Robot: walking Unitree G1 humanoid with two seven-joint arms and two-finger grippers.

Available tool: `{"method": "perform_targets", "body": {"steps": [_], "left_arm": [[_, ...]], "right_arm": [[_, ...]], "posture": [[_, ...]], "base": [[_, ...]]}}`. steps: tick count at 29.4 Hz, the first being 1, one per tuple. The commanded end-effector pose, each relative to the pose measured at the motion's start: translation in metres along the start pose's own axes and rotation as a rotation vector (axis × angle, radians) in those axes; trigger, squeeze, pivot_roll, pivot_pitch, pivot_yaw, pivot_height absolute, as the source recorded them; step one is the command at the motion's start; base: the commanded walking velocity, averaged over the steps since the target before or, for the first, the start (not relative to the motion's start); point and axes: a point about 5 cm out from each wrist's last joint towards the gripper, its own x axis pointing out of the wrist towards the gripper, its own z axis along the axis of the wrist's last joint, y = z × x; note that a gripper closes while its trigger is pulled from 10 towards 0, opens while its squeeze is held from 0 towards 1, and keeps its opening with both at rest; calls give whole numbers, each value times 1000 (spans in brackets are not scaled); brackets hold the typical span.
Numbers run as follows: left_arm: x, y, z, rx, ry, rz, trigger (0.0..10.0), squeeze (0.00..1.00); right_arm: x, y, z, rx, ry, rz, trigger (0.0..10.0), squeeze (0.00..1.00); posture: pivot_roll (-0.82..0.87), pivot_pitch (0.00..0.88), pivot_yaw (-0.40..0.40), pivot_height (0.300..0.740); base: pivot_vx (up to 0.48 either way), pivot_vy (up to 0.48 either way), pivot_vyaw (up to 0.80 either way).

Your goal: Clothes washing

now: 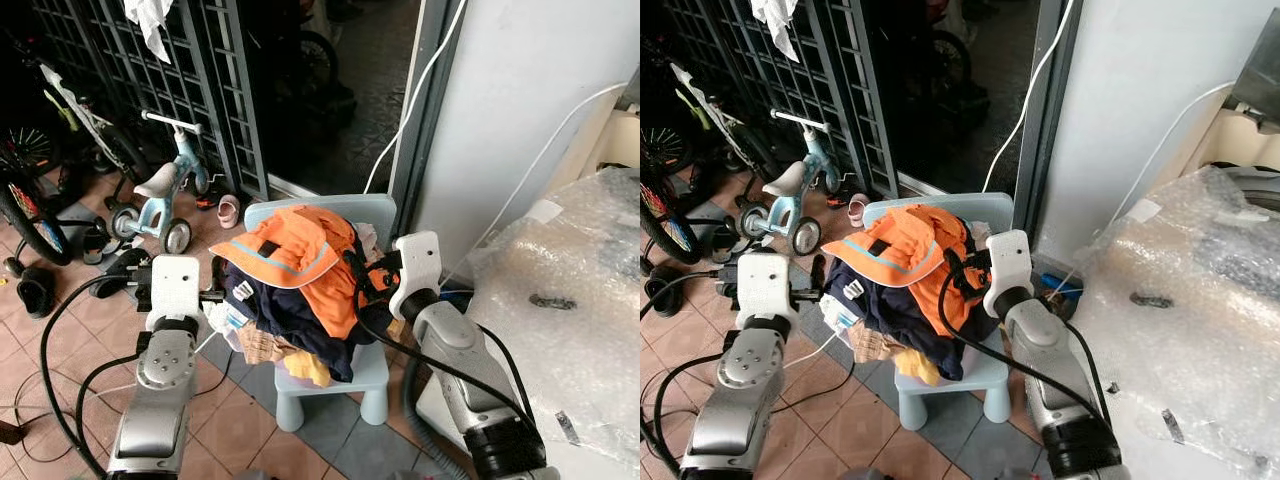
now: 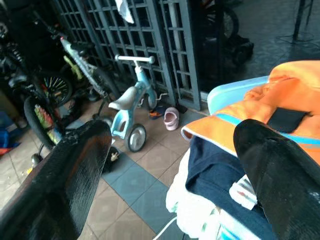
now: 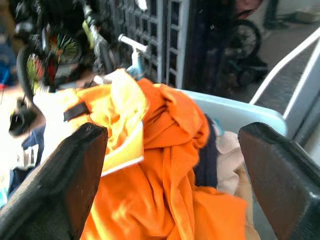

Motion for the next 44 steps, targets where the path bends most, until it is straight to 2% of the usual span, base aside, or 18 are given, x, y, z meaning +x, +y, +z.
{"method": "perform_targets", "body": {"steps": [1,3,6,10,12,13,16,19,20,26,38,44], "left_arm": [[-3,3,0,-20,13,2,10000,0],[-4,-2,0,-73,33,4,10000,0],[-7,-7,1,-94,34,-18,10000,0],[-12,-15,2,-85,29,-70,10000,0],[-12,-14,3,-80,25,-70,10000,0],[-11,-14,3,-73,19,-71,10000,0],[-9,-13,6,-71,17,-69,10000,0],[-9,-14,6,-71,15,-68,10000,0],[-11,-14,5,-71,17,-65,10000,0],[-13,-16,4,-78,24,-63,10000,0],[-9,-19,6,-73,16,-72,10000,0],[-9,-22,7,-81,16,-77,10000,0]], "right_arm": [[11,6,7,-14,-13,20,10000,0],[19,6,5,-16,8,12,10000,0],[25,6,-2,-38,61,-4,10000,0],[42,2,-19,39,186,-138,10000,0],[45,1,-19,48,198,-162,10000,0],[45,-3,-25,48,253,-219,10000,0],[46,-8,-33,39,315,-299,10000,0],[47,-5,-33,61,319,-286,10000,0],[48,0,-35,82,328,-261,0,0],[48,7,-41,181,340,-250,0,0],[48,12,-50,284,377,-267,0,0],[47,8,-50,324,361,-294,0,0]], "posture": [[8,14,42,740],[16,14,36,740],[18,15,35,740],[36,21,36,740],[38,21,36,740],[42,20,33,740],[57,18,23,740],[60,18,18,740],[60,18,9,740],[61,17,-2,740],[61,27,-6,740],[56,27,-13,740]], "base": [[0,0,738],[0,0,738],[0,0,725],[0,0,175],[0,0,0],[0,0,0],[0,0,0],[0,0,0],[0,0,0],[0,0,0],[0,0,0],[0,0,0]]}}
